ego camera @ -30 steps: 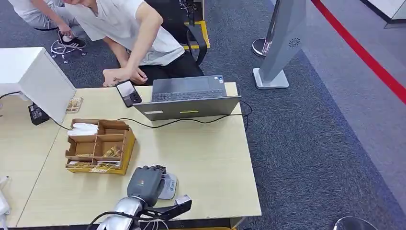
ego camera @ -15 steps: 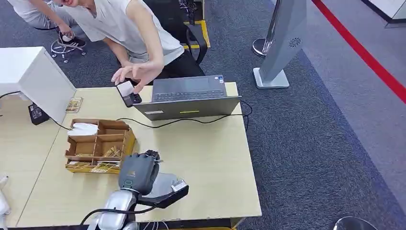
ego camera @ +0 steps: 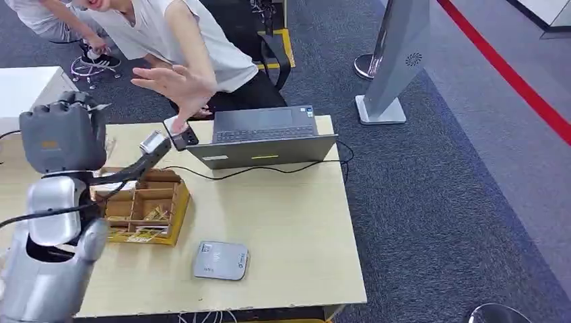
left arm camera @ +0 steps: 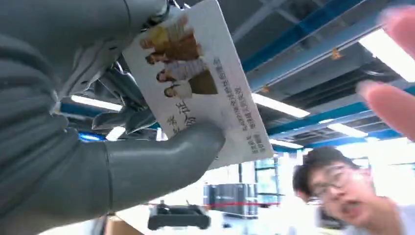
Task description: Pass the card to the sensor for recognition and then transmit it.
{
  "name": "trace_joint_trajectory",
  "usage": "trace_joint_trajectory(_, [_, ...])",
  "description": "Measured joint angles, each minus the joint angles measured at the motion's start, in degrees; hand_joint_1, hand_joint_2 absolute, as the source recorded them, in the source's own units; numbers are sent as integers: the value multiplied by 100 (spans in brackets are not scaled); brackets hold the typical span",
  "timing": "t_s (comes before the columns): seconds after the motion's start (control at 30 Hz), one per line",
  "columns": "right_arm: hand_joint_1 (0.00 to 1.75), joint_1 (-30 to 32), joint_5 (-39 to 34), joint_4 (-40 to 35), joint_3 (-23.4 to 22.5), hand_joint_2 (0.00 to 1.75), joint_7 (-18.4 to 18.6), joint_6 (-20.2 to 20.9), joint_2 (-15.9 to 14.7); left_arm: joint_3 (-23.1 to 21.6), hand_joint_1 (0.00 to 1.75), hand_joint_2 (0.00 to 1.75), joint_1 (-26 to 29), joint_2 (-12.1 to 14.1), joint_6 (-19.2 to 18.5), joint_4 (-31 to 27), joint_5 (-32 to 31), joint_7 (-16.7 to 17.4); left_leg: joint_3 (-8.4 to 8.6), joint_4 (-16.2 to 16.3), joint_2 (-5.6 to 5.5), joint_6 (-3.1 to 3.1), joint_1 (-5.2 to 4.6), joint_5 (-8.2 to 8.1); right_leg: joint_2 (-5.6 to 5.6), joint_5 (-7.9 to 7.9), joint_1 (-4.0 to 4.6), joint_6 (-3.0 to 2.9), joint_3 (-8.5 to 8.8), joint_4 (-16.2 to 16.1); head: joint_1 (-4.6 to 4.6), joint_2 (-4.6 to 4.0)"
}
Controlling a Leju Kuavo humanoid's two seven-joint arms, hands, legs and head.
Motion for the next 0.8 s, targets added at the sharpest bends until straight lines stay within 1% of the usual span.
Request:
trace_joint_trajectory(0.1, [0,1,11,0,13,0,18,18,0,253,175,175,-170,138,94,402,-2,0,-1,0,0,0,0,0,1,0,0,0,-1,0,2,0])
trace_joint_trajectory(0.23, [0,1,37,0,20,0,72,44,2,397,175,175,-256,229,85,668,-2,37,-4,0,-1,0,-3,-1,0,0,-2,0,-1,-4,0,0])
trace_joint_trajectory(0.4, [0,1,98,0,20,0,68,74,2,456,175,175,-309,258,48,801,-2,70,-5,1,-1,1,-3,-2,0,0,-2,1,-1,-6,0,0])
trace_joint_trajectory(0.8, [0,0,107,0,20,0,68,66,17,474,175,175,-328,282,28,843,-2,33,-5,0,-2,1,-2,-1,-1,0,-1,0,-1,-5,0,0])
